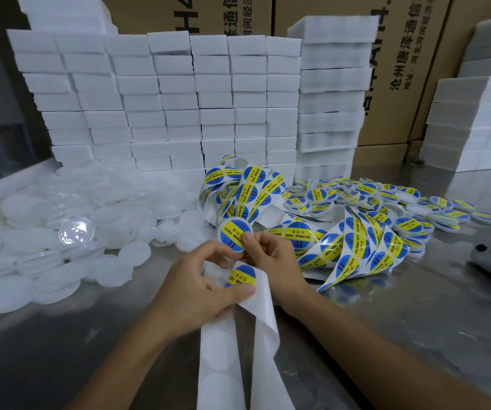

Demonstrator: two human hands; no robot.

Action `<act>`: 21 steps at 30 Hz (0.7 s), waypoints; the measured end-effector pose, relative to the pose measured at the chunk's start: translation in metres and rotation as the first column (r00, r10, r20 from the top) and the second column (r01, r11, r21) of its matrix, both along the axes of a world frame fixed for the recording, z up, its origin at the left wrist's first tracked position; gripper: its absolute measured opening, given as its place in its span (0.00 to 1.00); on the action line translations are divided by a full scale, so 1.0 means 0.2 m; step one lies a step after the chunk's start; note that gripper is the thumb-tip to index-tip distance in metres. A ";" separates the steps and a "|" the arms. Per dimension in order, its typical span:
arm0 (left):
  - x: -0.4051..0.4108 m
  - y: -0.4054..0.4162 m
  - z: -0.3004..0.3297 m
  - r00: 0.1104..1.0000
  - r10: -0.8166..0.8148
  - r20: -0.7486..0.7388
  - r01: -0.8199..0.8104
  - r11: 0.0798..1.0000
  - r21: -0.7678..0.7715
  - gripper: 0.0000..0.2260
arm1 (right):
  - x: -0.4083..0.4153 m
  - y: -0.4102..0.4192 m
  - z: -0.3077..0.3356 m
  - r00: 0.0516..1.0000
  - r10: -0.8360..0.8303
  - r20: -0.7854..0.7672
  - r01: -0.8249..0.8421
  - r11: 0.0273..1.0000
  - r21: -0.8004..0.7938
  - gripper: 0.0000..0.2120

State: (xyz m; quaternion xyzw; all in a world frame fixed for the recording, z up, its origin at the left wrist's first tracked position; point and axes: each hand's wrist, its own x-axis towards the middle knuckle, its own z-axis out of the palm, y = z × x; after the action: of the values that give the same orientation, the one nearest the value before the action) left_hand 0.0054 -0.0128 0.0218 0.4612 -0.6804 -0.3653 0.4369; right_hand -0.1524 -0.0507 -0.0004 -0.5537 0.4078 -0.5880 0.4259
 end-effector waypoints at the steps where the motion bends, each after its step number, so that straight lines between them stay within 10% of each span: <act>1: -0.01 0.00 -0.02 0.998 0.020 -0.064 -0.018 0.999 0.035 0.17 | 0.00 0.00 0.00 1.000 -0.016 -0.004 0.016 1.000 -0.005 0.13; 10: 0.03 -0.07 -0.04 0.835 0.245 -0.493 -0.145 0.962 0.232 0.12 | -0.07 -0.02 0.11 0.944 -0.326 -0.051 0.311 0.930 -0.198 0.14; 21: 0.02 -0.09 -0.04 0.827 0.206 -0.523 -0.149 0.978 0.150 0.17 | -0.46 -0.19 0.32 0.833 -0.551 0.045 0.551 0.819 -0.160 0.10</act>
State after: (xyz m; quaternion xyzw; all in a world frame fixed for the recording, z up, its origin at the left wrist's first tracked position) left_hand 0.0089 -0.0299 0.0129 0.4239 -0.4661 -0.4715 0.6170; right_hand -0.2448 -0.0881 0.0643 -0.4469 0.5006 -0.7168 0.1892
